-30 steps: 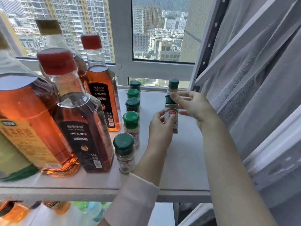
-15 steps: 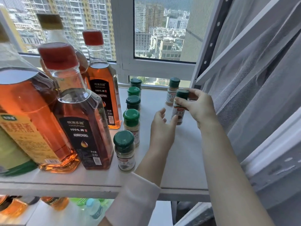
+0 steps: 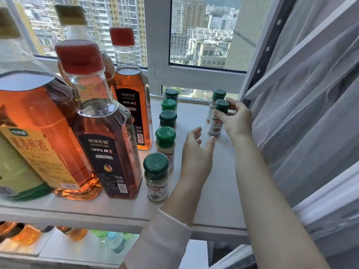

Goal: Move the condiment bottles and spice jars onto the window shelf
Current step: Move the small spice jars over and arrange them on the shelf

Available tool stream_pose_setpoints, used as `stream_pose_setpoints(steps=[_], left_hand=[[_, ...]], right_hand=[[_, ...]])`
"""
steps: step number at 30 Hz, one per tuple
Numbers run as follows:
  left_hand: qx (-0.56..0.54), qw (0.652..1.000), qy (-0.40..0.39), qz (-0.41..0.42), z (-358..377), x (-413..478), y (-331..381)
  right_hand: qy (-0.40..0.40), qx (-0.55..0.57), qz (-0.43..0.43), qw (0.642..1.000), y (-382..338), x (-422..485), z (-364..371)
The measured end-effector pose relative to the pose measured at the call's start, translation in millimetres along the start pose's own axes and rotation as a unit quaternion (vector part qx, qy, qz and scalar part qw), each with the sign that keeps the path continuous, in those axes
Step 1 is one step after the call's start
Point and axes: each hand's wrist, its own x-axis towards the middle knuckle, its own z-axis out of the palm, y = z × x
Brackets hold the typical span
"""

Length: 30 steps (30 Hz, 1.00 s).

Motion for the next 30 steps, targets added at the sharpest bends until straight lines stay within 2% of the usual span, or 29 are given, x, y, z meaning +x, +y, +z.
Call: stream_pose_setpoints(steps=[14,18,24,30], left_hand=[[-0.005,1.0,-0.01,-0.012,4,-3,0],[-0.01,1.0,-0.016,-0.01,3,-10,2],[-0.021,0.999,-0.026,0.03,-2,-37,6],[0.0,0.995,-0.015,0.094,-17,-87,4]], right_hand=[[-0.016,0.021,0.005,1.0,7,-3,-1],[0.003,0.012,0.002,1.0,7,-11,-8],[0.035,-0.003,-0.004,0.999,8,-47,-20],[0.026,-0.025,-0.018,0.999,7,-110,-37]])
